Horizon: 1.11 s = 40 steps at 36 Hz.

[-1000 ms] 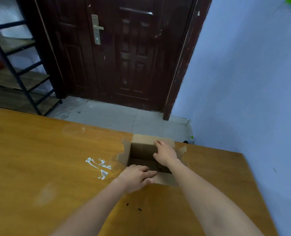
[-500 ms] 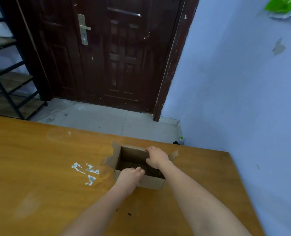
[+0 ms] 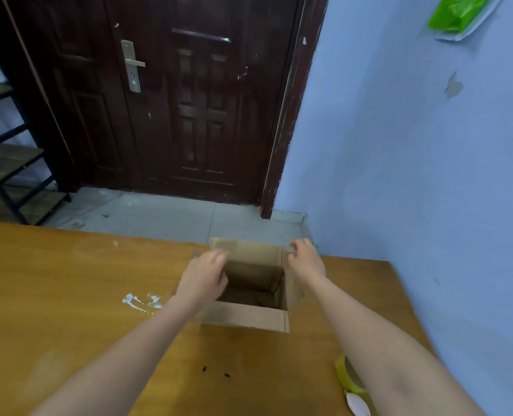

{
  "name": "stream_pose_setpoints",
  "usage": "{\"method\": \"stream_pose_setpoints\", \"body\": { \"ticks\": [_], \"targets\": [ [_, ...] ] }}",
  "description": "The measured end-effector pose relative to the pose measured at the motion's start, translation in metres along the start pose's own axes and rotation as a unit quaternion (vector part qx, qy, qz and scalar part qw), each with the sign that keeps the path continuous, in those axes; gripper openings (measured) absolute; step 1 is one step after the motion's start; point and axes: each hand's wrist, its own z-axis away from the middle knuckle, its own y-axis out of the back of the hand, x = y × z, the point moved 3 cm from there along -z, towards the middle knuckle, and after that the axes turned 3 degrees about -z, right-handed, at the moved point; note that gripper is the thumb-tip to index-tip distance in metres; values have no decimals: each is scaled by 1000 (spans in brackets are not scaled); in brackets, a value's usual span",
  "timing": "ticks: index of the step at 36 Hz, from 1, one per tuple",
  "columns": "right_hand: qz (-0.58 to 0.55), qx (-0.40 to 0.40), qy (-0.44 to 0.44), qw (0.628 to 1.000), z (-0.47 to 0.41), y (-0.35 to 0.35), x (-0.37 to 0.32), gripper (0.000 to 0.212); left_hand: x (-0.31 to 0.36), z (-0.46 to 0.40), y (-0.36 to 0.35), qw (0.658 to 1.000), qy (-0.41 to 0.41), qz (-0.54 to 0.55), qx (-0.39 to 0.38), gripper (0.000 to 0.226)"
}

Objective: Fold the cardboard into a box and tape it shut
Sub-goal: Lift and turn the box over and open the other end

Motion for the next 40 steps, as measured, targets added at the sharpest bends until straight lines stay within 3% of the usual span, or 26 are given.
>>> {"method": "stream_pose_setpoints", "body": {
  "ticks": [3,6,9,15,19,25,30,35,40],
  "targets": [
    [-24,47,-59,997,5,8,21,32,-23,-3,15,980,189,6,62,50],
    [-93,16,-125,988,11,5,37,23,-47,1,12,933,355,61,-14,51],
    [-181,-53,-129,974,19,-7,40,33,-53,4,2,897,399,172,-79,44],
    [-270,-97,-105,952,30,-29,16,39,-30,4,-11,892,334,293,-85,44],
    [-148,-145,-59,976,31,-43,7,26,-23,6,-22,941,241,176,-158,46],
    [-47,-150,-23,987,38,-49,5,26,-23,15,-25,971,129,45,-199,62],
    [-68,-146,-24,987,38,-45,7,25,-30,30,-17,966,61,33,-251,89],
    [-143,-85,-61,984,32,-38,12,13,-32,44,-15,944,-41,-58,-323,115],
    [-139,-31,-86,986,20,-30,10,36,-29,52,-21,932,-69,-130,-332,113]
  ]
}}
